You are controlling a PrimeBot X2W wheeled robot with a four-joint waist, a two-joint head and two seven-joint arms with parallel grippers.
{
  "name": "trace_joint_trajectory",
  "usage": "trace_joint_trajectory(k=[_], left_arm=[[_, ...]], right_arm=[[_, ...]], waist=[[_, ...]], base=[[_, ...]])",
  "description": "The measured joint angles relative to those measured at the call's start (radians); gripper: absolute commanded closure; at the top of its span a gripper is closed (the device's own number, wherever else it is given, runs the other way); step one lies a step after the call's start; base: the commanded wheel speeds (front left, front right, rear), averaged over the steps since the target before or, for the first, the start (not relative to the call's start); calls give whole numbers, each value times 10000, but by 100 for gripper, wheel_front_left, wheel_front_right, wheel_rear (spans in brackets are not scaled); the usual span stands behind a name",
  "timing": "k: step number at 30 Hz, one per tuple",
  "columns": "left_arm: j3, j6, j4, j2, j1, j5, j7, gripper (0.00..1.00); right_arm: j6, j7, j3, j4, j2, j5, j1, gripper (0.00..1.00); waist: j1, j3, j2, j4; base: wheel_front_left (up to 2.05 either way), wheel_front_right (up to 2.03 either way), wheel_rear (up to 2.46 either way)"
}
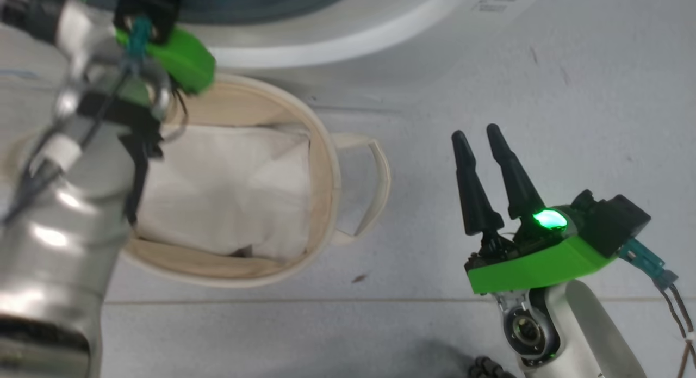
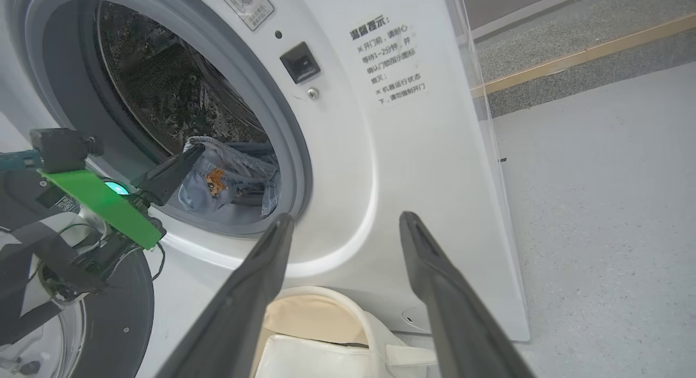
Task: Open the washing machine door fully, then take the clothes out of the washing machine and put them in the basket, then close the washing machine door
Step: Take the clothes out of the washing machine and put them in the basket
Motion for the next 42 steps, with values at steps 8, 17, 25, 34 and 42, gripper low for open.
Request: trace_joint_trajectory(k=[8,17,25,34,42], left_arm=[[418,4,-3659,71,2682,-1057,-42,100],[1104,370,-8508,-272,5574,-1837,-113,100],[1590,182,-10362,-692,6431,-1693,-127,100],[1948,-128,-10533,-930,6723,-1379,-127,100],[2240,-460,-9683,-965,7096,-1258,-127,100]], right_arm=[[0,0,-539,485,0,-802,546,0],[0,0,-918,855,0,-1227,1380,0],[0,0,-1024,1009,0,-1317,1694,0],[0,0,-1055,965,0,-1381,1709,0],[0,0,-1126,961,0,-1352,1675,0]], waist=[[0,-1205,1,358],[-1,-2851,2,950],[-1,-3610,2,1360],[-1,-3362,1,1388],[-1,-3072,1,1298]], base=[[0,0,0],[0,0,0],[0,0,0],[0,0,0],[0,0,0]])
